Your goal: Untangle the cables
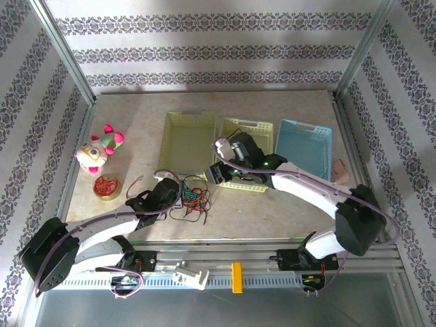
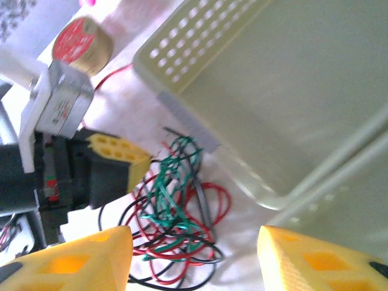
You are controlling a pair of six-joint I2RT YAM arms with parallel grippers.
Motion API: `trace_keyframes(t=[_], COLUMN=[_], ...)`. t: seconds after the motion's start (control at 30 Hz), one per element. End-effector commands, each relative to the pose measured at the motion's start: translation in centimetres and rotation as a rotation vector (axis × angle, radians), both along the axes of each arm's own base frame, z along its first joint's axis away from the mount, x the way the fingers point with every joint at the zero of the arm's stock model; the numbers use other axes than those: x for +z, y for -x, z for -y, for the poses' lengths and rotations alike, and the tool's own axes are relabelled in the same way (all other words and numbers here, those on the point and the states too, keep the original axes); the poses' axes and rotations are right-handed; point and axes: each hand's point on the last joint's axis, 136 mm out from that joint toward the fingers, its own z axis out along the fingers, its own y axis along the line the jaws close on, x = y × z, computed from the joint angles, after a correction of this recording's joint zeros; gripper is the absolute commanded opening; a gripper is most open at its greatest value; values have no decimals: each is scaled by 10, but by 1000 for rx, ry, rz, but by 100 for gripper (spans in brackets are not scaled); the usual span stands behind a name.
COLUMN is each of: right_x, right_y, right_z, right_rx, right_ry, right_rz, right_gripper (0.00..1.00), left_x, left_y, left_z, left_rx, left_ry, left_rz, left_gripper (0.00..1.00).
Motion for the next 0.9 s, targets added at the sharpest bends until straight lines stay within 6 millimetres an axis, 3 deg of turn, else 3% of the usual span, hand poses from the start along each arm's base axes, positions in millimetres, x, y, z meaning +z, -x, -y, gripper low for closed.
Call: trace_keyframes(t=[0.0,0.4,0.47,0.53,0.6,0.7,0.87], right_x=[-7,-55,-61,-61,-59,-46,-12], right_y=[11,9,8,7,7,7,1], right_z=[-15,-30,-32,-35,-36,-36,-31], right_rx=[93,120,120,121,122,125,91], right_ry=[0,97,108,105,95,69,23], right_rz=[-68,-172,-183,-183,-179,-151,-49], right_gripper=[55,49,40,23,11,2,0], left_x=[13,11,12,12,11,11,9], left_y=[-6,-5,-5,-5,-4,-4,-4], left_z=[12,10,10,9,9,7,6], left_rx=[-33,-26,-25,-22,-21,-16,-12], left_ry=[23,18,18,18,15,15,12], left_rz=[37,31,32,33,32,33,33], left_gripper=[0,0,0,0,0,0,0])
